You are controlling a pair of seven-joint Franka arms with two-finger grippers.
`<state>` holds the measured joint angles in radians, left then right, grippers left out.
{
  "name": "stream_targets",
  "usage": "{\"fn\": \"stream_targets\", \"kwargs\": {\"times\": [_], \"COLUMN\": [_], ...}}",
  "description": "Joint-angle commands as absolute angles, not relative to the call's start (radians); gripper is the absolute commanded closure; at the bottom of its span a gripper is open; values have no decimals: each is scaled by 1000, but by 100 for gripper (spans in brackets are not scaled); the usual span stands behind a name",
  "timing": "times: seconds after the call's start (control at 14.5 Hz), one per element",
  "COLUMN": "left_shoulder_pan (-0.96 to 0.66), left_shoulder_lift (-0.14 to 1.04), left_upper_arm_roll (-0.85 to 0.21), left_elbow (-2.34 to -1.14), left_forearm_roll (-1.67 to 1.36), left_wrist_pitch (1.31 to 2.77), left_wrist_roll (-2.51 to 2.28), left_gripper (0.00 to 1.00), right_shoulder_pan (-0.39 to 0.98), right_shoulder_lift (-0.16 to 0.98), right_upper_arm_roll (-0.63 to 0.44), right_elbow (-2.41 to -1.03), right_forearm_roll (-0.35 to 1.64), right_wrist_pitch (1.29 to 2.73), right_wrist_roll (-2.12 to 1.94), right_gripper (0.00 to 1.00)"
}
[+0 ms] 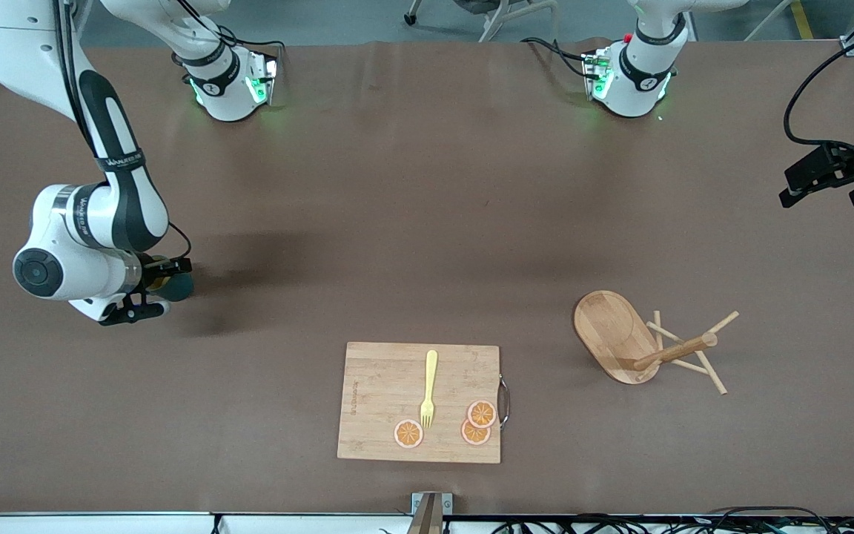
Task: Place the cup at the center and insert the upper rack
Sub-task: 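Reach the right gripper down to the teal mug, then close the right gripper around the teal mug body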
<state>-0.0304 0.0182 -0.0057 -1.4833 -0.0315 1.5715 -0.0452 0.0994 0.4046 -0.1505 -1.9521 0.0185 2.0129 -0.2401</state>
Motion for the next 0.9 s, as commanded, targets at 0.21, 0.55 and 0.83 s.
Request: {"fn": "stream_targets", "kwargs": {"times": [0.21,0.55,0.83], "left_shoulder_pan": [-34,-34,-32], "left_shoulder_lift": [15,15,15], "left_upper_arm_roll": [-5,-5,-5], "left_elbow": [-1473,-1473,-1473], "left_forearm_roll": [-41,-41,-41], "left_wrist_pitch": [1563,1563,1563], "left_wrist_roll": [-40,-40,-38], "left_gripper": [0,0,0], "right_shoulder_pan": [104,91,106], "right_shoulder_lift": [417,414,414], "right_upper_arm_roll": [-153,-153,-150], "right_elbow": [-1973,-1970,-1935], "right_forearm_roll": [28,29,35], "right_wrist_pitch": [2040,2013,1950], "right_wrist_roll": [-250,-239,-236], "right_gripper": [41,99,100]}}
